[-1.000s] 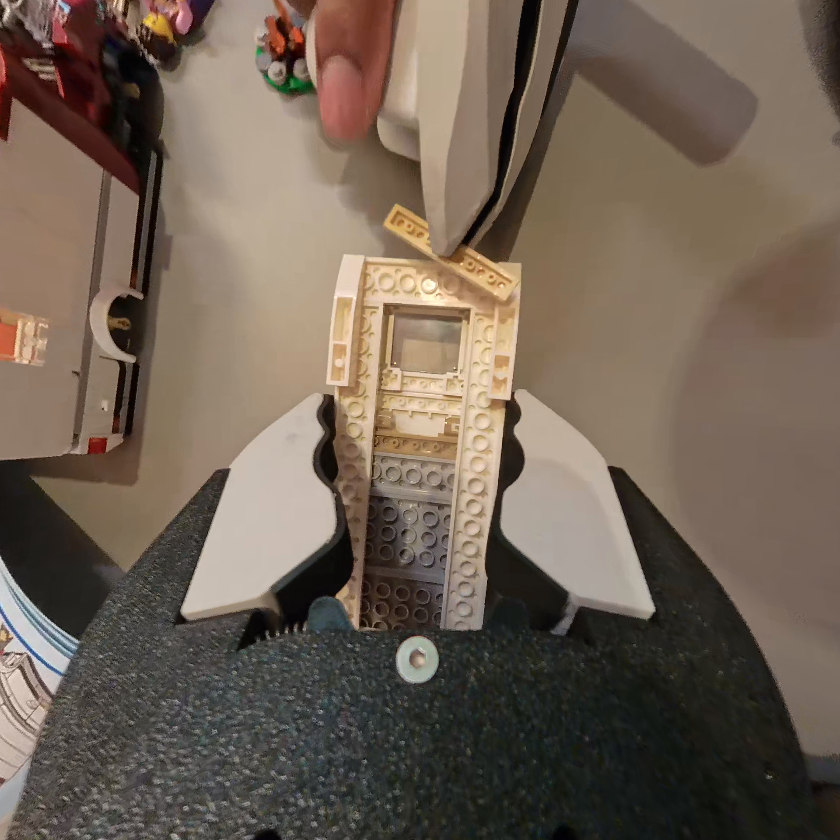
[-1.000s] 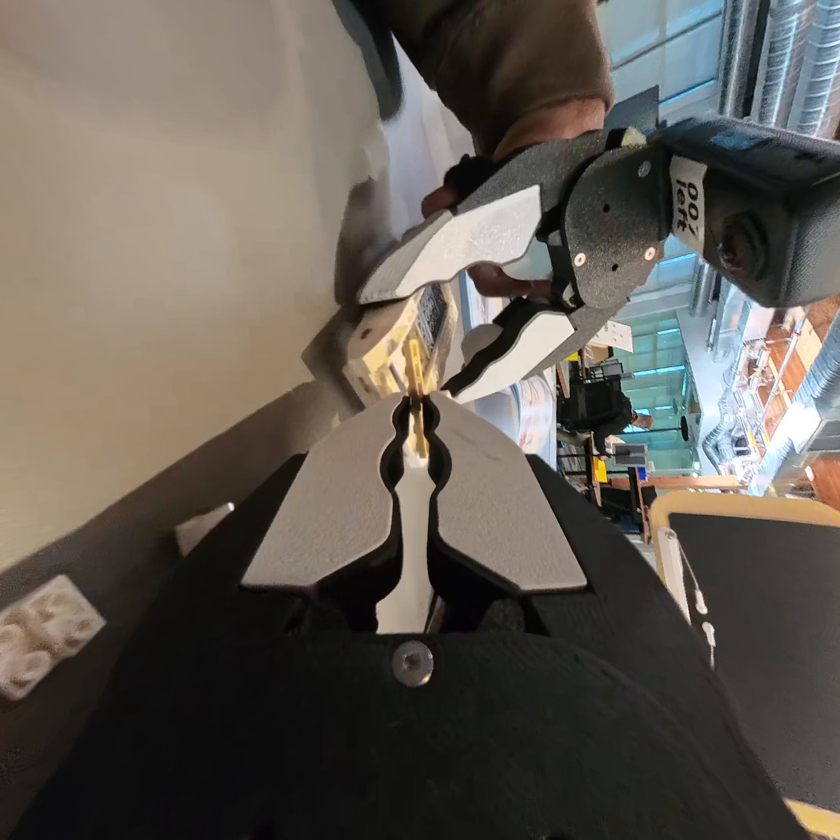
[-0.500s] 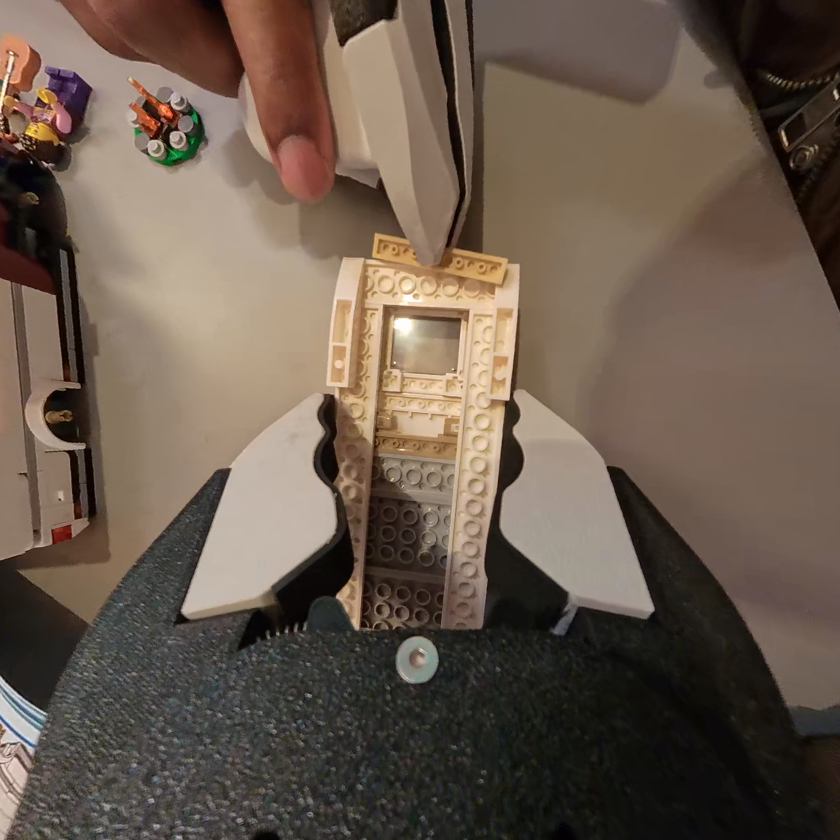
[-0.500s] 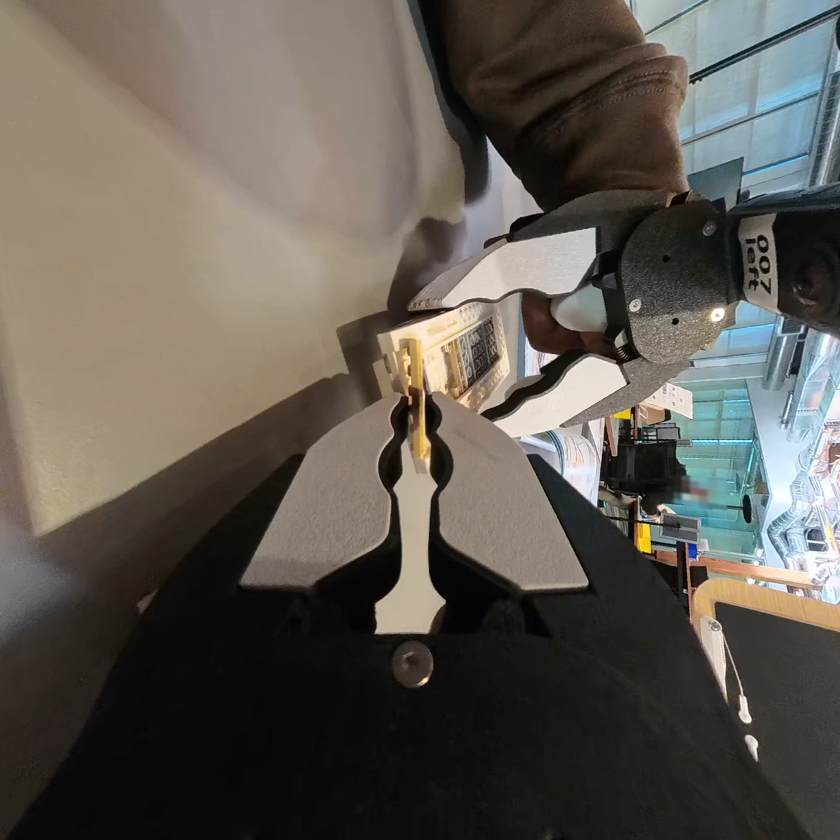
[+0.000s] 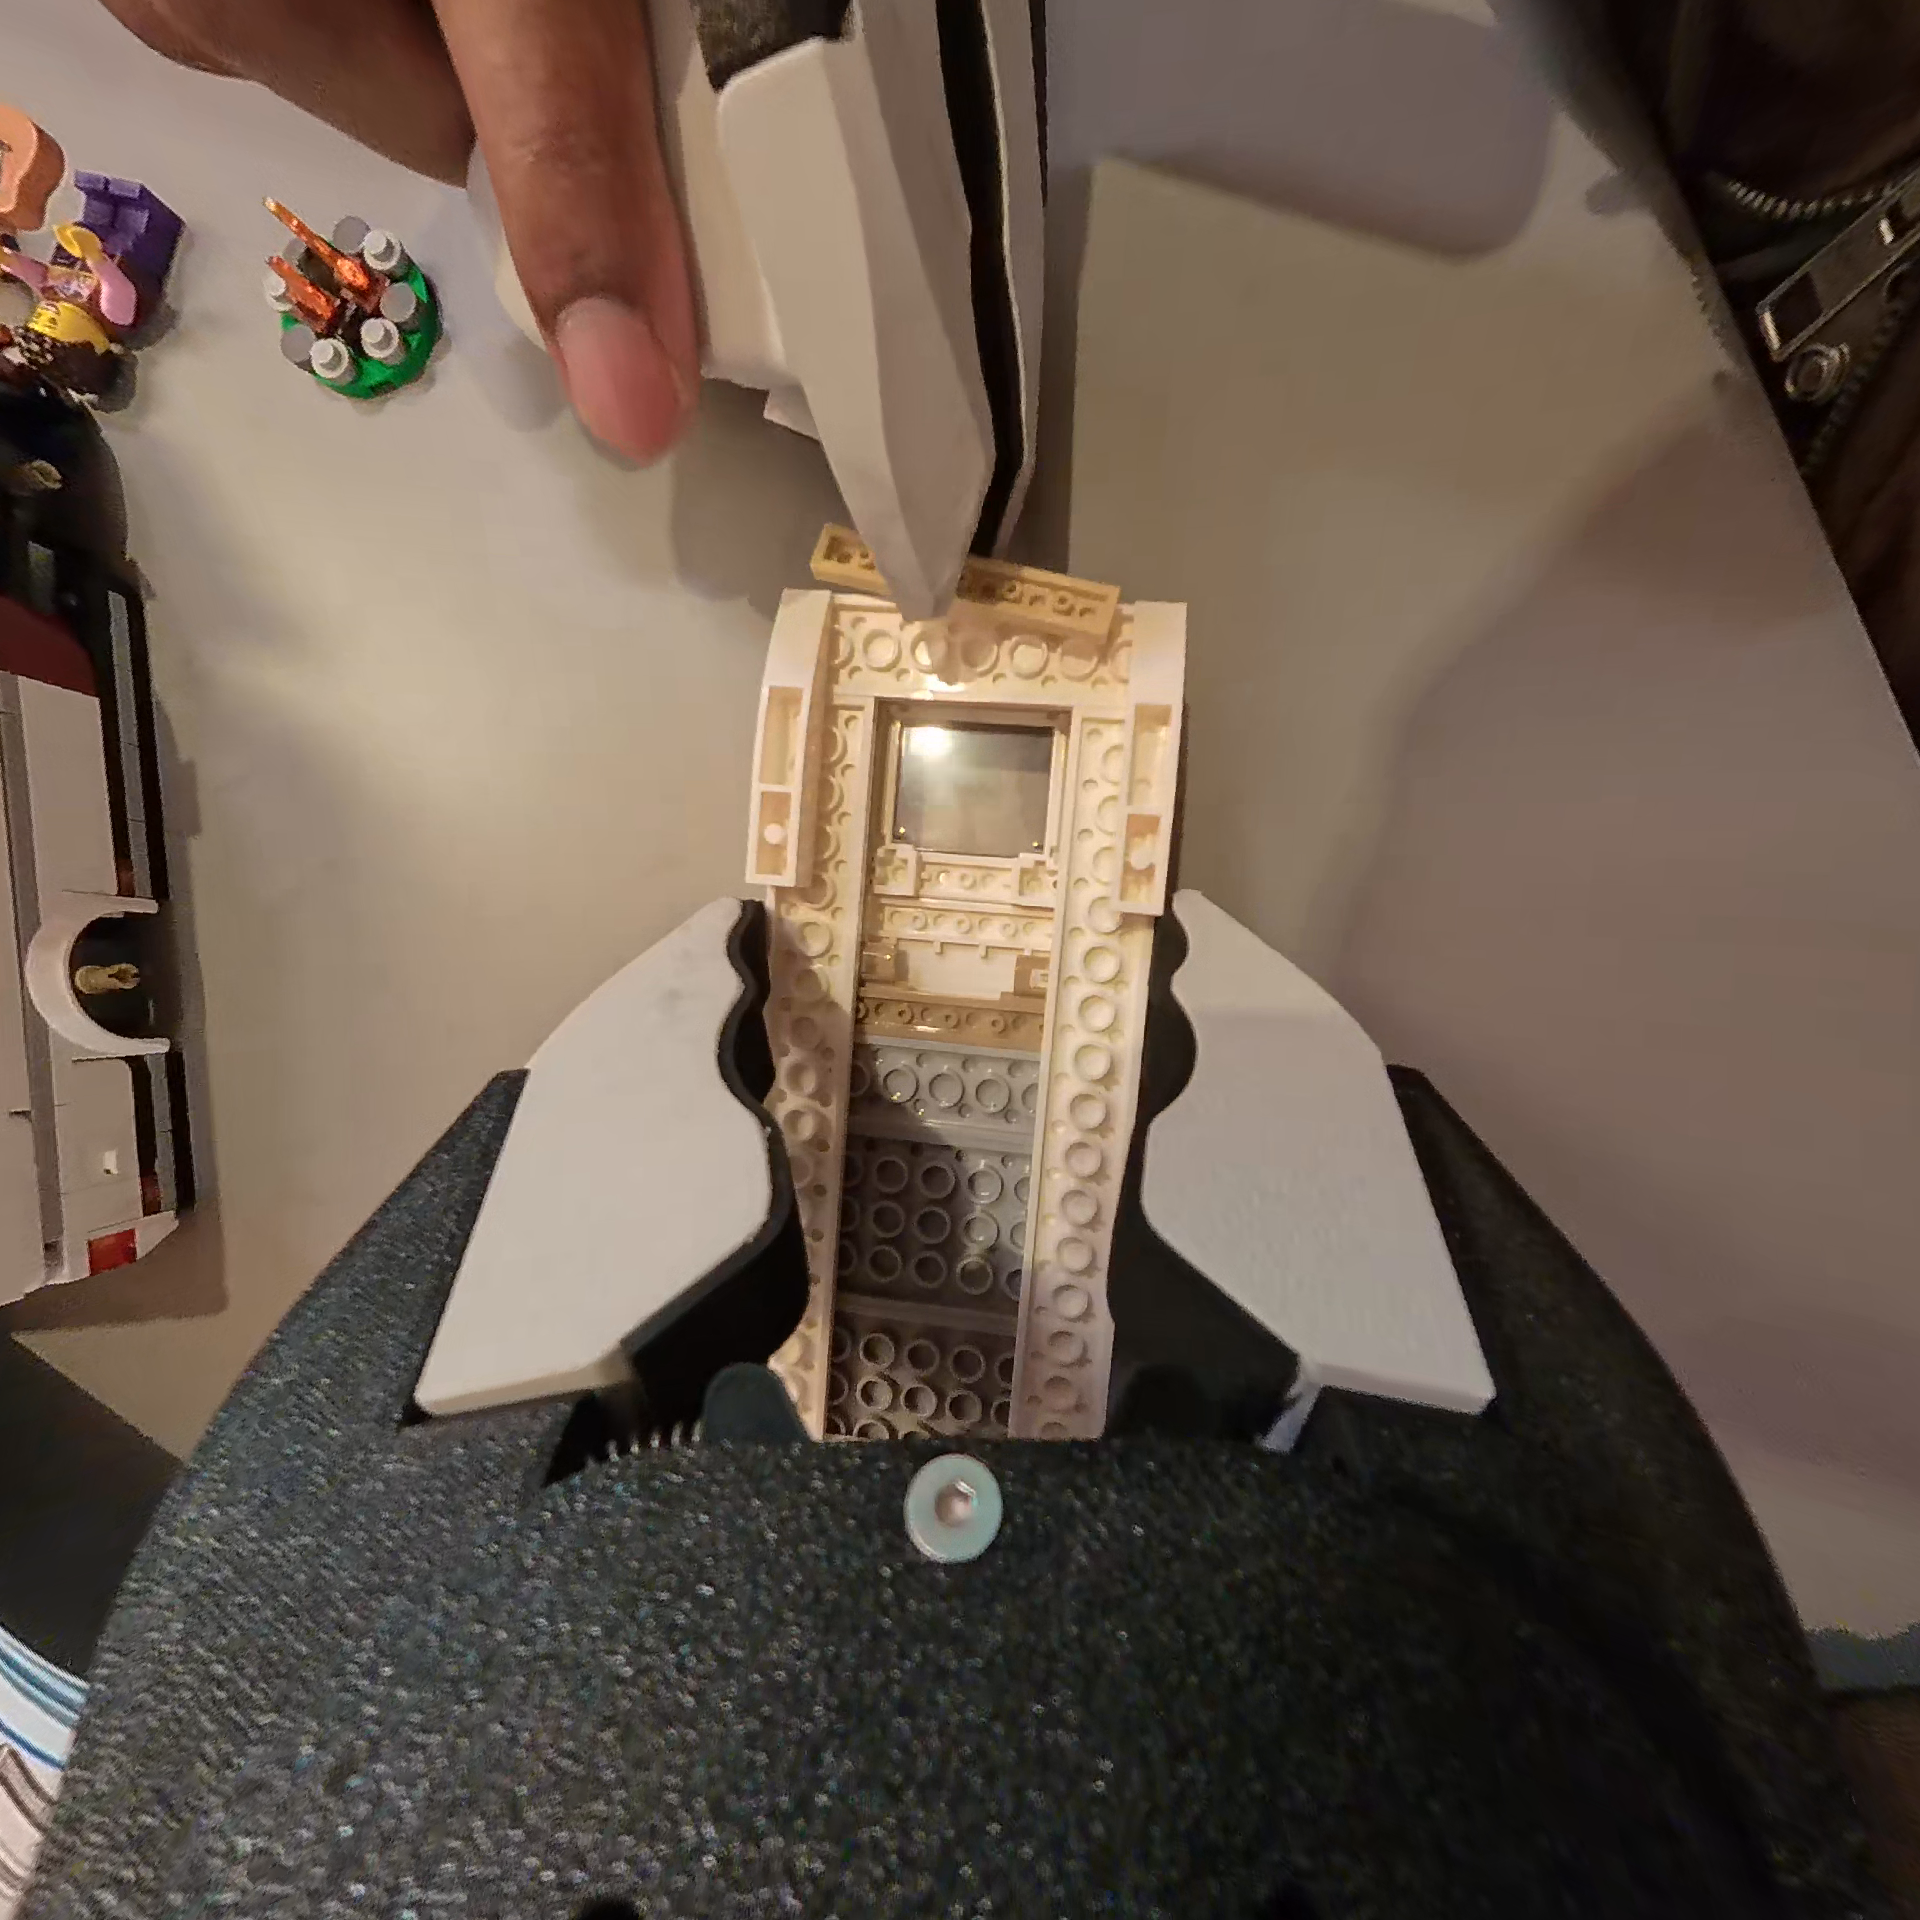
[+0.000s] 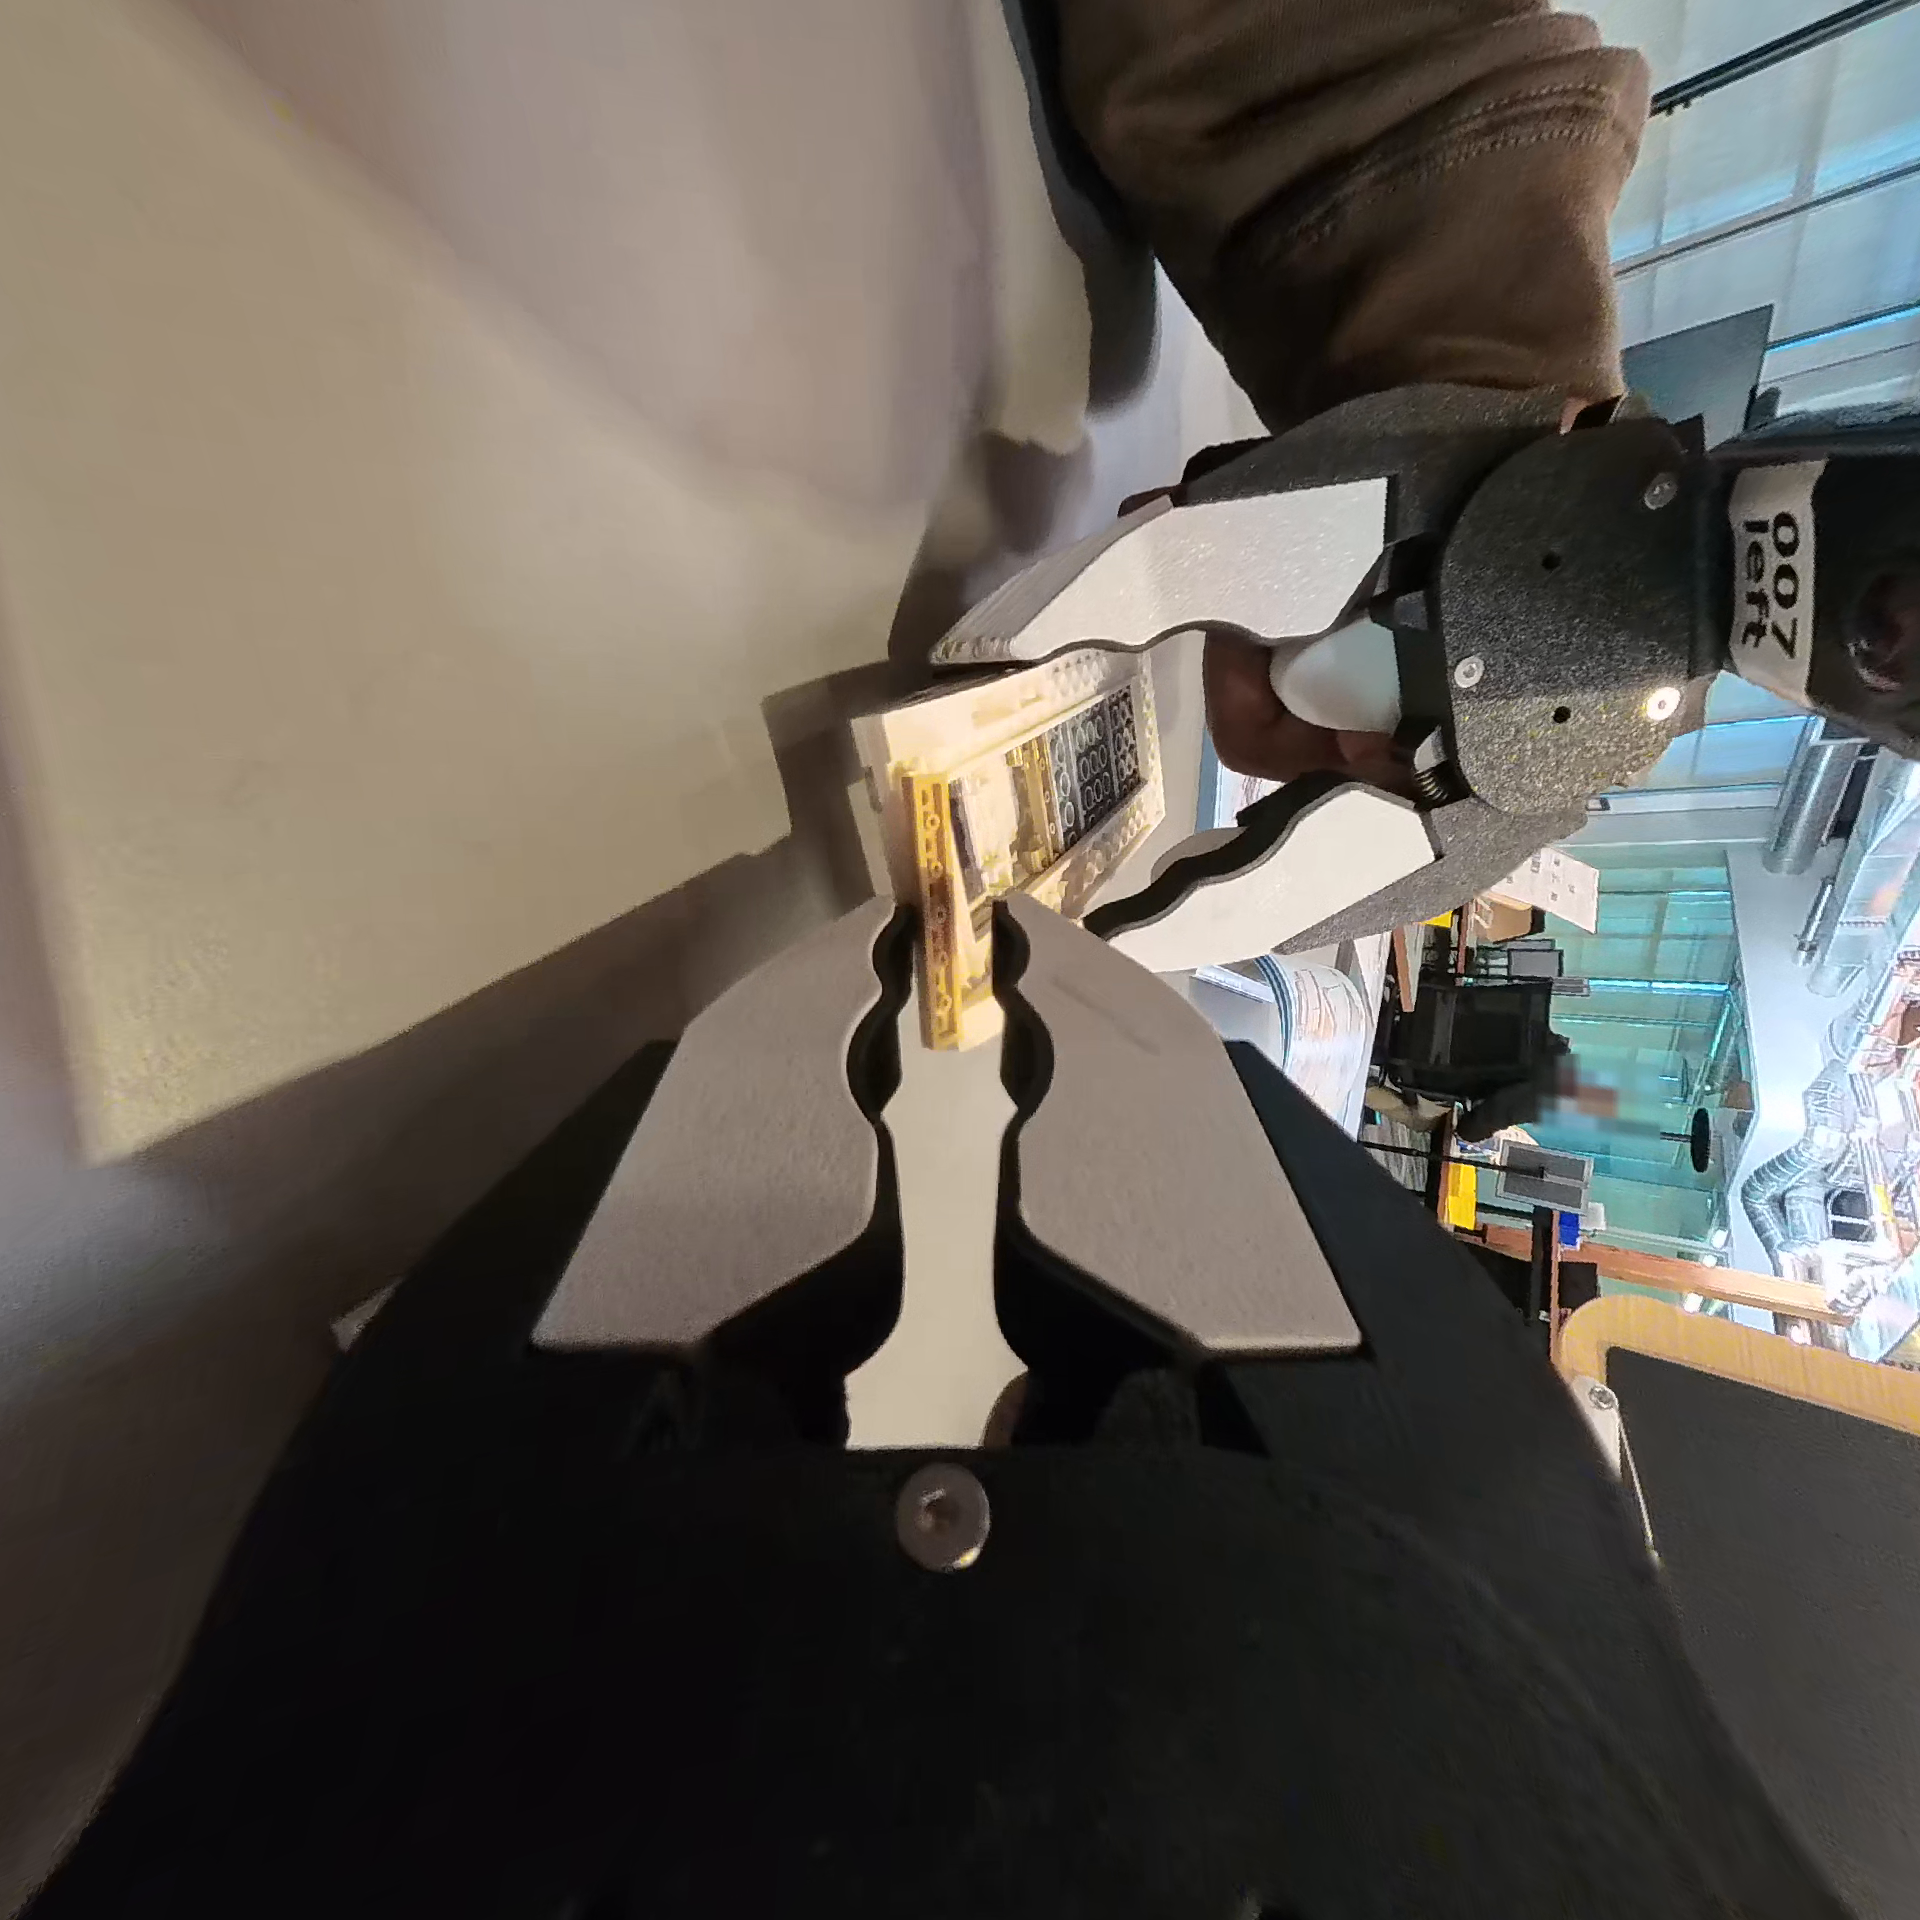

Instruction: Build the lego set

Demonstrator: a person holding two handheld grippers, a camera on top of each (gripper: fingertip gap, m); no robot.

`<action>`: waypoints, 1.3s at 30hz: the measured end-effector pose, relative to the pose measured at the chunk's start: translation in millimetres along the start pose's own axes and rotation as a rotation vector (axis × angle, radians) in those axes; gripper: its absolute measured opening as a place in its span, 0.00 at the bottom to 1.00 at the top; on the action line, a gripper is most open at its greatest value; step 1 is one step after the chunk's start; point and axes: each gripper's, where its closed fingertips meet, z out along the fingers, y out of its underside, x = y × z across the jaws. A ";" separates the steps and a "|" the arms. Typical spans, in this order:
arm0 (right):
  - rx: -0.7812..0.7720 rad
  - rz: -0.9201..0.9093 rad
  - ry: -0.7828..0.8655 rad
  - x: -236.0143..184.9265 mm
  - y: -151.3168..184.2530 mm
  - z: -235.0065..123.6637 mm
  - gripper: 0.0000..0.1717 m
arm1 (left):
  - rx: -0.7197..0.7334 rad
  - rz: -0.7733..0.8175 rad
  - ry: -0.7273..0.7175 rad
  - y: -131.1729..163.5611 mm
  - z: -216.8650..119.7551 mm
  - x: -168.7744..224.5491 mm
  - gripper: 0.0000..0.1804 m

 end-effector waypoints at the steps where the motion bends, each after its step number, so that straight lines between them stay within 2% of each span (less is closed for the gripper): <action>1: -0.003 -0.004 -0.001 -0.4 0.0 0.2 0.09 | -0.001 0.001 0.000 0.1 0.3 0.1 0.40; 10: -0.020 -0.004 -0.041 -1.2 -4.0 1.1 0.15 | -0.020 0.020 0.019 -0.8 3.5 5.8 0.39; 18: -0.048 0.029 -0.089 0.4 -4.6 5.0 0.27 | -0.042 0.034 0.027 -0.2 7.5 9.7 0.39; 24: -0.079 0.125 -0.116 5.0 0.0 5.7 0.36 | -0.026 0.027 0.029 -2.0 8.5 9.8 0.39; 39: -0.064 0.142 -0.119 7.5 -4.4 4.0 0.38 | -0.012 0.027 0.033 -2.8 8.6 11.0 0.39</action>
